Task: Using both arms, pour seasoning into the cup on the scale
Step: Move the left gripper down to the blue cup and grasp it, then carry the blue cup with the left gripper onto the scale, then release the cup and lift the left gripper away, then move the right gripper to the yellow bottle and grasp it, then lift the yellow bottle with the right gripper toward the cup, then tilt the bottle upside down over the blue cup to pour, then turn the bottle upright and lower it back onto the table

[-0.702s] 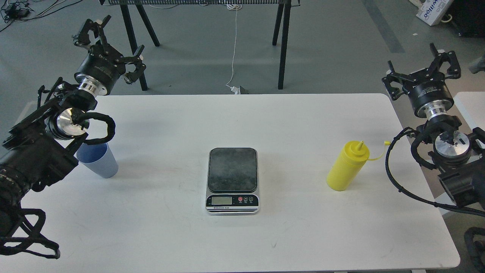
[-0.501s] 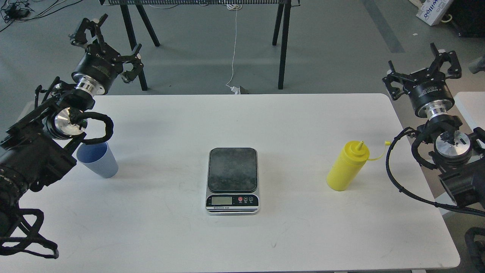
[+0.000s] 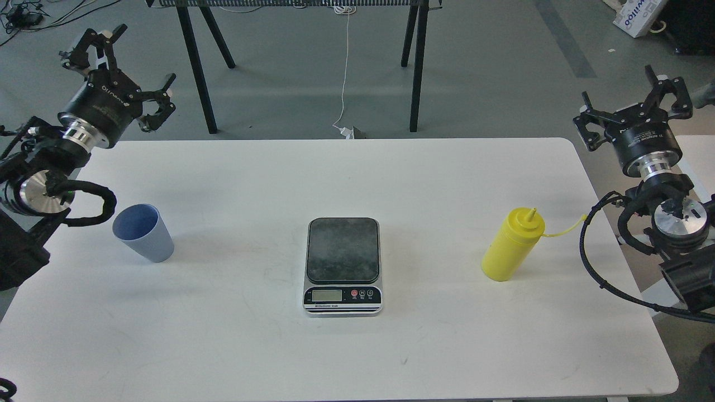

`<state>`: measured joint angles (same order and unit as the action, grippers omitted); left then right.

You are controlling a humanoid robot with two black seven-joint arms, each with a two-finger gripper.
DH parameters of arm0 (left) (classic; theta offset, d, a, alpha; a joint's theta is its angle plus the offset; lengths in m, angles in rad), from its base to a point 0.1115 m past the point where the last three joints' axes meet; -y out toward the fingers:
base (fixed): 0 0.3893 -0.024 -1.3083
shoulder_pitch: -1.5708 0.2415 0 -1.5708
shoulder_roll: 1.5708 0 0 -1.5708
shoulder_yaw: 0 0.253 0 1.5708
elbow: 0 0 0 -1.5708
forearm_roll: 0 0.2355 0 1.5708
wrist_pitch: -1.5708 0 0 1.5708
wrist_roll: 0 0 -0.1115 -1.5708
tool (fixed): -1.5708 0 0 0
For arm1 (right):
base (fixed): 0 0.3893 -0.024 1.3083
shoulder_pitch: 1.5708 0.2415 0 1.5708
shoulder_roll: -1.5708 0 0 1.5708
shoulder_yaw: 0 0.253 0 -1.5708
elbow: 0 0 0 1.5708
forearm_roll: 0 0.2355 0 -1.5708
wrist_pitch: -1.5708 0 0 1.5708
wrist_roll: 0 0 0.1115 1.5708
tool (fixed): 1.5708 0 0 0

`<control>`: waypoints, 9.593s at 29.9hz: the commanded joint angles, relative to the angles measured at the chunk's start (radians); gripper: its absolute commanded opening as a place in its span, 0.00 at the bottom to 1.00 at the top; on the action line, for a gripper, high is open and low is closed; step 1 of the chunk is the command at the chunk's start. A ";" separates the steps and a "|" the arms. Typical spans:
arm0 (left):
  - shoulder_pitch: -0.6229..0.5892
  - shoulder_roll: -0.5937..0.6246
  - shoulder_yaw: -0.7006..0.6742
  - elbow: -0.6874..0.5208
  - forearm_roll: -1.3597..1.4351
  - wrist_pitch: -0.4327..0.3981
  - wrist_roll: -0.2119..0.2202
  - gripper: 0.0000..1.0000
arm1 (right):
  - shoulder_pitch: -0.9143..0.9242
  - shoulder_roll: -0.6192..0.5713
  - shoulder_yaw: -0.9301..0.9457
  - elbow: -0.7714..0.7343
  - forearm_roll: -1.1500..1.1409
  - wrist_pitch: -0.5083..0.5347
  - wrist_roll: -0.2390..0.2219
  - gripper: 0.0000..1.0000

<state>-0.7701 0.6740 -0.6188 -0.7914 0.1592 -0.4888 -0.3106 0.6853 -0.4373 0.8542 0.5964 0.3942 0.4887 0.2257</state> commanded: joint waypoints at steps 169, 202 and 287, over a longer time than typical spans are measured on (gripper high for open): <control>-0.268 -0.139 0.249 0.034 -0.024 0.053 -0.024 1.00 | -0.708 0.086 -0.017 0.592 -0.032 0.000 0.104 0.94; -0.256 -0.120 0.248 0.038 -0.026 0.053 -0.024 1.00 | -0.558 0.196 -0.018 0.404 0.014 0.000 0.104 0.56; -0.049 -0.237 -0.042 0.428 -0.294 0.000 -0.016 1.00 | 0.602 0.120 -0.893 0.378 -0.985 -0.559 -0.121 0.39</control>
<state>-0.8175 0.4401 -0.6628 -0.3619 -0.1362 -0.4887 -0.3294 1.3188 -0.2353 -0.1101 0.9475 -0.6865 -0.1103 0.1081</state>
